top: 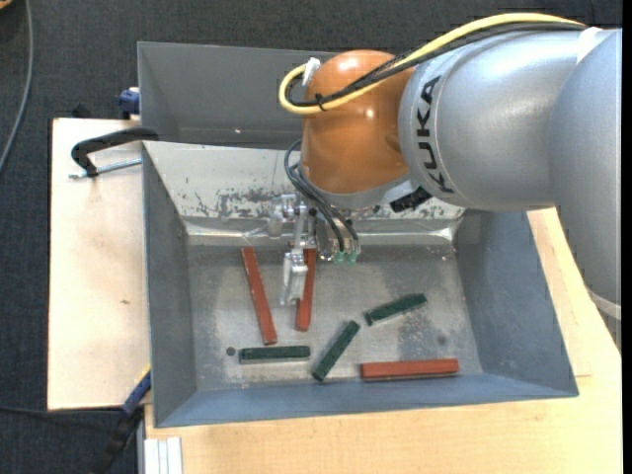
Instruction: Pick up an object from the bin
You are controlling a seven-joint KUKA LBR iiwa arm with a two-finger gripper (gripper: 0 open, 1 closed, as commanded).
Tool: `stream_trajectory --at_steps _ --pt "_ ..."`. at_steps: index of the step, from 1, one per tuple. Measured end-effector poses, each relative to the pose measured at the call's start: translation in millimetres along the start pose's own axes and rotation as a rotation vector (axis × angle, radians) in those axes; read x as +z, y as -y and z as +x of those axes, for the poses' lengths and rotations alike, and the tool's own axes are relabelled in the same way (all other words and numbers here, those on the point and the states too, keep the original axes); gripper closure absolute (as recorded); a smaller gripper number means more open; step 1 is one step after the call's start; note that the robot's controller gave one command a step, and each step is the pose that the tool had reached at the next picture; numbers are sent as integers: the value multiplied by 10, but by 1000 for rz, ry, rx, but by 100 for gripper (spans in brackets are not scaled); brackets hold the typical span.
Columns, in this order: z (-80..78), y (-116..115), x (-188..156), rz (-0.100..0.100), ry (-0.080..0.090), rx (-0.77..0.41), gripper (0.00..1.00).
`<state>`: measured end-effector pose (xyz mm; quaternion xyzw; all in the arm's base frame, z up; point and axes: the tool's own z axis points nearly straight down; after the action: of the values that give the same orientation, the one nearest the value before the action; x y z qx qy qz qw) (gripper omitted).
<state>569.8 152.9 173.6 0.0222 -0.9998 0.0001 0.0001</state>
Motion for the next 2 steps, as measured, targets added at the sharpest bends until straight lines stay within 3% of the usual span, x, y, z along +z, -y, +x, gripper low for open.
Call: stream_trajectory --at_steps 1,2 --pt "-69 466 107 -1 1 -421 0" --pt "-143 479 756 0 5 -613 0"
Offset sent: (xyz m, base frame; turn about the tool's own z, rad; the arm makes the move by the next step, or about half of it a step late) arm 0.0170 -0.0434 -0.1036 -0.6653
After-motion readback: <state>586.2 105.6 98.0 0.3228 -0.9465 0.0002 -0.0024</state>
